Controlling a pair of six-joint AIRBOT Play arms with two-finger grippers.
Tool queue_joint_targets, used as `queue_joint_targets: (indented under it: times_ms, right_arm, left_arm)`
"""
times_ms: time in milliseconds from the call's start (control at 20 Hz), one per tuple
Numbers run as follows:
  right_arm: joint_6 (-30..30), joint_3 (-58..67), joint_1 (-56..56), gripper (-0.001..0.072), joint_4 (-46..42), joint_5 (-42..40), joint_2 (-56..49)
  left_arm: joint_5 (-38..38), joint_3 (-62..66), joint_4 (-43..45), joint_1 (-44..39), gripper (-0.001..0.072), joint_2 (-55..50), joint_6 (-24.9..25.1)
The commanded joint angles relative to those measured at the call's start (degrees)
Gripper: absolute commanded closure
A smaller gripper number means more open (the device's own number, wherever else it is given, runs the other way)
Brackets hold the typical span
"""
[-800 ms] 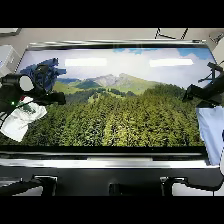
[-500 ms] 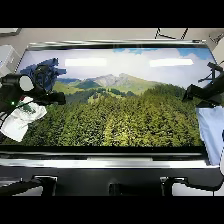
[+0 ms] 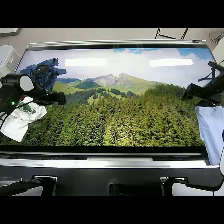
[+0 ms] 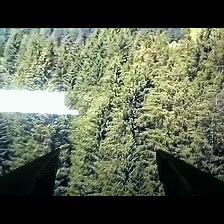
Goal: Fold the clothes and pants, and hang the long-sleeved shirts on hangers.
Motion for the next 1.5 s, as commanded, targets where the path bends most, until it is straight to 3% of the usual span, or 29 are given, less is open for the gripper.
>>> queue_joint_targets:
  times_ms: [0, 200, 300, 400, 600, 750, 950, 1250, 1300, 1350, 1450]
  right_arm:
    - [0.0, 0.0, 0.0, 0.0029, 0.3, -6.3, 0.0]
    - [0.0, 0.0, 0.0, 0.0035, 1.6, -11.6, 0.0]
    - [0.0, 0.0, 0.0, 0.0034, 2.1, -14.2, 0.0]
    - [0.0, 0.0, 0.0, 0.0034, 2.1, -14.2, -0.1]
    - [-1.6, 0.0, 0.0, 0.0035, 2.1, -13.3, -0.1]
    - [-1.5, 0.0, 0.0, 0.0035, 2.1, -13.4, -0.1]
    - [-1.5, 0.0, 0.0, 0.0035, 2.0, -13.4, -0.2]
    - [-1.5, 0.0, 0.0, 0.0035, 2.1, -10.2, -0.1]
    - [-1.5, 0.0, 0.0, 0.0035, 2.1, -9.4, -0.1]
    - [-1.5, 0.0, 0.0, 0.0035, 2.0, -8.8, -0.1]
    - [-1.9, 0.0, 0.0, 0.0034, 1.8, -8.3, -0.1]
  left_arm:
    - [0.2, 0.0, -0.5, 0.0, 0.001, -0.3, -0.5]
    - [2.6, 0.3, 0.7, 0.1, 0.0001, -0.7, -0.3]
    - [3.0, 4.5, 7.5, 3.8, -0.0013, -0.7, -5.5]
    - [1.6, 10.1, 7.3, 13.9, -0.0013, -0.9, -7.7]
    - [-6.9, 9.3, -4.2, 41.4, -0.0013, -1.7, -7.9]
    - [0.6, 0.3, -12.4, 52.0, -0.0013, -1.8, -6.0]
    - [16.8, -9.7, -23.6, 51.1, -0.0013, -5.2, 1.7]
    - [25.7, -10.1, -27.1, 44.7, -0.0005, -12.9, 7.7]
    - [26.0, -10.1, -27.2, 44.0, 0.02, -12.7, 7.0]
    - [24.9, -10.1, -28.3, 43.8, 0.0662, -12.3, 6.6]
    - [23.7, -10.1, -31.2, 42.7, 0.0686, -8.3, 8.0]
